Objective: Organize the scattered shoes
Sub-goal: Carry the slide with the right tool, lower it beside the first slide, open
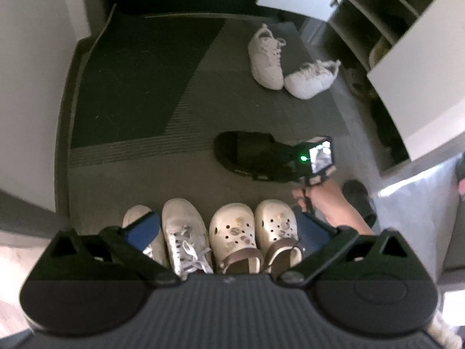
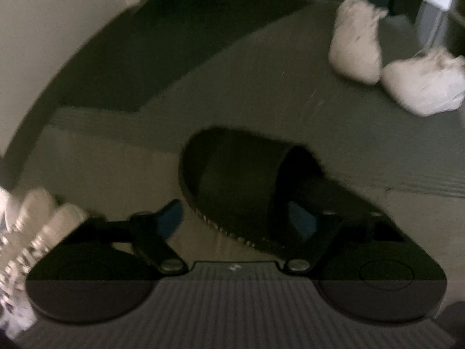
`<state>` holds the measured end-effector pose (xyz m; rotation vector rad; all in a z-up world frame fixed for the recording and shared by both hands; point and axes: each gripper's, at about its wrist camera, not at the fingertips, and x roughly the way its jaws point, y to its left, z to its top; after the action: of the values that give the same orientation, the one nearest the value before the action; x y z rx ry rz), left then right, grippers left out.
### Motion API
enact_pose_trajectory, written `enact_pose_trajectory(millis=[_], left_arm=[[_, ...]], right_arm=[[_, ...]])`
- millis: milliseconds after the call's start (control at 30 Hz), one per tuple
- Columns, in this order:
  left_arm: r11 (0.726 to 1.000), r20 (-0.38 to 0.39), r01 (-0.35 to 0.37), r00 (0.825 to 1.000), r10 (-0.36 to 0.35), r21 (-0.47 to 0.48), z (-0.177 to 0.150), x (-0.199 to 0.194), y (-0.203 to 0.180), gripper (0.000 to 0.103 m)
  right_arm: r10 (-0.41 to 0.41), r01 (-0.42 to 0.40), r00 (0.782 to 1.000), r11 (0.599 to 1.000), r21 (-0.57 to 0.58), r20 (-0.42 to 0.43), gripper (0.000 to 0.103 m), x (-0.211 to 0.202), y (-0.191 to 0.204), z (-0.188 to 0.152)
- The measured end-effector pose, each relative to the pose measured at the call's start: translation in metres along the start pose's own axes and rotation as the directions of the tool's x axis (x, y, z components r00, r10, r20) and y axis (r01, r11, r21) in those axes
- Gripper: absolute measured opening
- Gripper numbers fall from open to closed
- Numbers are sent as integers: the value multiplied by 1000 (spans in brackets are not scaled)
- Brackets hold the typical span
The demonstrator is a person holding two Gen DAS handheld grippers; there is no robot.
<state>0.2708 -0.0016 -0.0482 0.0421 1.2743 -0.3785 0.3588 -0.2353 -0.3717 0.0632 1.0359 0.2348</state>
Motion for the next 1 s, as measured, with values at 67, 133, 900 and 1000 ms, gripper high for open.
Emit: enact_pose_trajectory(millis=[67,133,900,1000], left_arm=[[1000,-24,-8,1000,8,-2,4,10,-4,103],[1000,-45,-13,999,12,-11,8,18,-7,103],[1000,44,16,999,-16,14,1,-2,-54,103],[1000,83,10,996,-12,26,0,-11,-61,103]], right_arm=[[2,-3,1000,999,35,12,76,11,-6,-8],[23,-22,1000,999,42,-3,74,22,-10,-10],[-76,-210,904,779,590,422,15,-77,-64,-20],[-157,-193,883,737,647,443,15,-116,-76,-37]])
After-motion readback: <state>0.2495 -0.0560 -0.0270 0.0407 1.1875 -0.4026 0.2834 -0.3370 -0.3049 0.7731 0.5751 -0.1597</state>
